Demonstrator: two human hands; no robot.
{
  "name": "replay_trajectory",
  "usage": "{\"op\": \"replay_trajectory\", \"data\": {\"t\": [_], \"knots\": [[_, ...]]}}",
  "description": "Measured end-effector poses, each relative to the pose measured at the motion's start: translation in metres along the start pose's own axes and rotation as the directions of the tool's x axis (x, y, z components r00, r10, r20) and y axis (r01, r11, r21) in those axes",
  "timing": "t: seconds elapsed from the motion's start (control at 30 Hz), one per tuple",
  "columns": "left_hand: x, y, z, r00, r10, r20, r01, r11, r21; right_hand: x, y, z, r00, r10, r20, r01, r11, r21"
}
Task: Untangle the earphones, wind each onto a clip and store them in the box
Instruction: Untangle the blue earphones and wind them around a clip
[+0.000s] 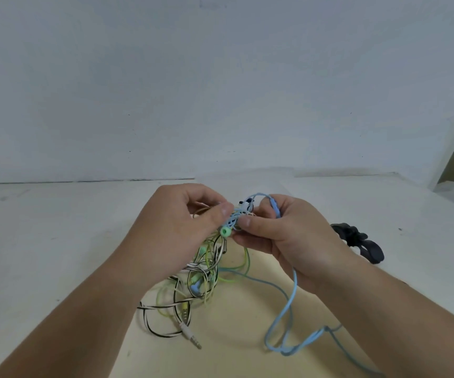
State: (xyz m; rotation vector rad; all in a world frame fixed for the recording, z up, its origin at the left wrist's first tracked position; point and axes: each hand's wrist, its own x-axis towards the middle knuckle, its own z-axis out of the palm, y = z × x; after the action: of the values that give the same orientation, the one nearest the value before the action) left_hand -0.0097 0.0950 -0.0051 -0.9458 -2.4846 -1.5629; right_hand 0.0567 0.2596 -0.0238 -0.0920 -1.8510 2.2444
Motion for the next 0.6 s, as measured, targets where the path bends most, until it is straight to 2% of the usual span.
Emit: {"op": "replay_trajectory", "data": {"t": [0.1, 0.2, 0.3, 0.4, 0.5, 0.6], "knots": [[0.0, -0.001, 0.002, 0.999, -0.037, -0.022, 0.039, 0.997, 0.062, 0.001, 0.001, 0.002, 0.998, -0.047, -0.028, 0.045, 0.996, -0.071], [-0.001, -0.001, 0.002, 1.0, -0.024, -0.018, 0.026, 0.992, 0.126, 0.001, 0.0, 0.001, 0.998, -0.061, -0.02, 0.06, 0.997, -0.053], [-0.001, -0.001, -0.001, 0.999, -0.004, -0.048, 0.009, 0.995, 0.101, 0.0, -0.007, 0.003, 0.999, 0.038, -0.016, -0.037, 0.999, 0.02], [0.0, 0.0, -0.006, 0.989, 0.038, -0.145, -0.027, 0.997, 0.073, 0.0, -0.01, 0.002, 0.987, 0.138, -0.084, -0.136, 0.99, 0.037], [0.001, 0.002, -0.009, 0.978, 0.07, -0.194, -0.061, 0.997, 0.052, 0.001, -0.009, 0.0, 0.982, 0.098, -0.162, -0.111, 0.991, -0.071], [0.0, 0.003, -0.014, 0.993, 0.065, -0.104, -0.065, 0.998, -0.001, 0.002, -0.007, -0.002, 0.983, 0.036, -0.18, -0.055, 0.993, -0.101]]}}
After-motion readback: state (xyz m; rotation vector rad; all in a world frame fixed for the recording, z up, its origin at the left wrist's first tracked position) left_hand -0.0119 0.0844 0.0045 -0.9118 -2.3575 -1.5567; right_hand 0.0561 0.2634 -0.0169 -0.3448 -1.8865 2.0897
